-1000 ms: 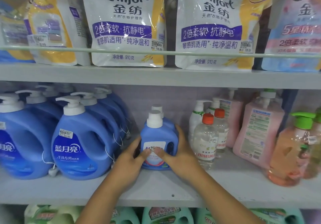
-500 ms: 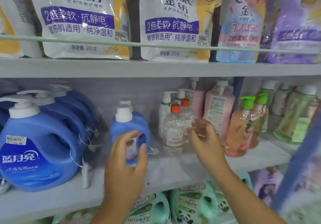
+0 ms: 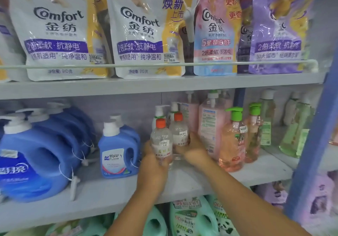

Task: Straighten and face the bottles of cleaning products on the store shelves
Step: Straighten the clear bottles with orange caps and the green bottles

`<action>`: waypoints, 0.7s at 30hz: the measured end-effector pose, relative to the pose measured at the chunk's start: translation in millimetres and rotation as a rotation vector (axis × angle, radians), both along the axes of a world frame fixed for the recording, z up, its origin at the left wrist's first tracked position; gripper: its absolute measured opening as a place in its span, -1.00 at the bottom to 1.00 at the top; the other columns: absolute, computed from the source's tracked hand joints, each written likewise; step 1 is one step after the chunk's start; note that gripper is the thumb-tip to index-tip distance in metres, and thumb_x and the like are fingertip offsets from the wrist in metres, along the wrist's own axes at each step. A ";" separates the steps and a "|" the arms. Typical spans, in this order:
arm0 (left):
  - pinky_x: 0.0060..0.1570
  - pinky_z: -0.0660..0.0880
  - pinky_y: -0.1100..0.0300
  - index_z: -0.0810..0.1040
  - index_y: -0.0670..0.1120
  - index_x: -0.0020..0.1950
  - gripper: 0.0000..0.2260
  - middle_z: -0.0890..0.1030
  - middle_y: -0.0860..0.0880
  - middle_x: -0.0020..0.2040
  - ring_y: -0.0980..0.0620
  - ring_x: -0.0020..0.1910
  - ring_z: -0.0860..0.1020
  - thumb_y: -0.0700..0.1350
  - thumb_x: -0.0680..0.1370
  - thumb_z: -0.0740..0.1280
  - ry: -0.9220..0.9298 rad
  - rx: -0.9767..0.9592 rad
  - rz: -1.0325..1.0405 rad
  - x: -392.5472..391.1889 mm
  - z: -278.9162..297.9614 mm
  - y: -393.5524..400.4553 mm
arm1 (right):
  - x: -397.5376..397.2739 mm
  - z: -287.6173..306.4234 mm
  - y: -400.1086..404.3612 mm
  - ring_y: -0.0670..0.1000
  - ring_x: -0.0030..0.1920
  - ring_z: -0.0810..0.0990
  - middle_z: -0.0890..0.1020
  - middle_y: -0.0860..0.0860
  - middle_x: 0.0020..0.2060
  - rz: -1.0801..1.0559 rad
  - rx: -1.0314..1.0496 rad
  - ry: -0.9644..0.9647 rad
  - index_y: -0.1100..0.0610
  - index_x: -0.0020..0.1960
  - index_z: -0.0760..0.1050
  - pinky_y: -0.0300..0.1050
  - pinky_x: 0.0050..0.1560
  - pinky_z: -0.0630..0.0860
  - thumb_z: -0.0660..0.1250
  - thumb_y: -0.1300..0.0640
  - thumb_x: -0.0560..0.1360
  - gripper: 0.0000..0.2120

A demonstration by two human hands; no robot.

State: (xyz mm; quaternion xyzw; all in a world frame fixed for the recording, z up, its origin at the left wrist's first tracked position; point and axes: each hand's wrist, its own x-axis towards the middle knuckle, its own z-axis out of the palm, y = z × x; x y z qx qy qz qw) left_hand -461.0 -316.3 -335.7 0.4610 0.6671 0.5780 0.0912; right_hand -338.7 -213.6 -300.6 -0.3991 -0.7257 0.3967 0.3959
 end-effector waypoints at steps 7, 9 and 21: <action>-0.17 0.51 0.39 0.33 0.44 0.23 -0.35 0.62 0.37 0.03 0.48 -0.05 0.58 0.02 0.37 0.64 -0.097 -0.016 -0.065 -2.9 -3.5 -26.5 | 43.8 -18.8 -42.2 -0.16 0.07 0.64 0.64 -0.16 0.09 -0.094 -0.008 0.010 -0.14 0.23 0.42 -0.25 -0.01 0.59 0.68 -0.07 0.27 -0.35; -0.13 0.49 0.32 0.38 0.29 0.31 -0.36 0.62 0.31 0.04 0.48 -0.09 0.58 -0.01 0.37 0.64 -0.113 -0.013 -0.083 -1.7 0.0 -25.4 | 50.4 -16.6 -49.3 -0.27 -0.04 0.65 0.68 -0.21 -0.01 -0.096 -0.052 0.027 -0.19 0.16 0.42 -0.38 -0.14 0.53 0.69 -0.07 0.26 -0.39; 0.12 0.59 0.08 0.58 0.21 0.28 -0.35 0.72 0.18 0.13 0.16 0.12 0.69 0.22 0.21 0.63 -0.296 0.091 -0.424 135.6 50.2 -64.4 | 252.4 12.0 -113.3 -0.21 0.01 0.70 0.73 -0.24 0.01 -0.168 0.005 0.335 -0.34 0.10 0.58 -0.28 -0.06 0.61 0.60 -0.25 0.16 -0.48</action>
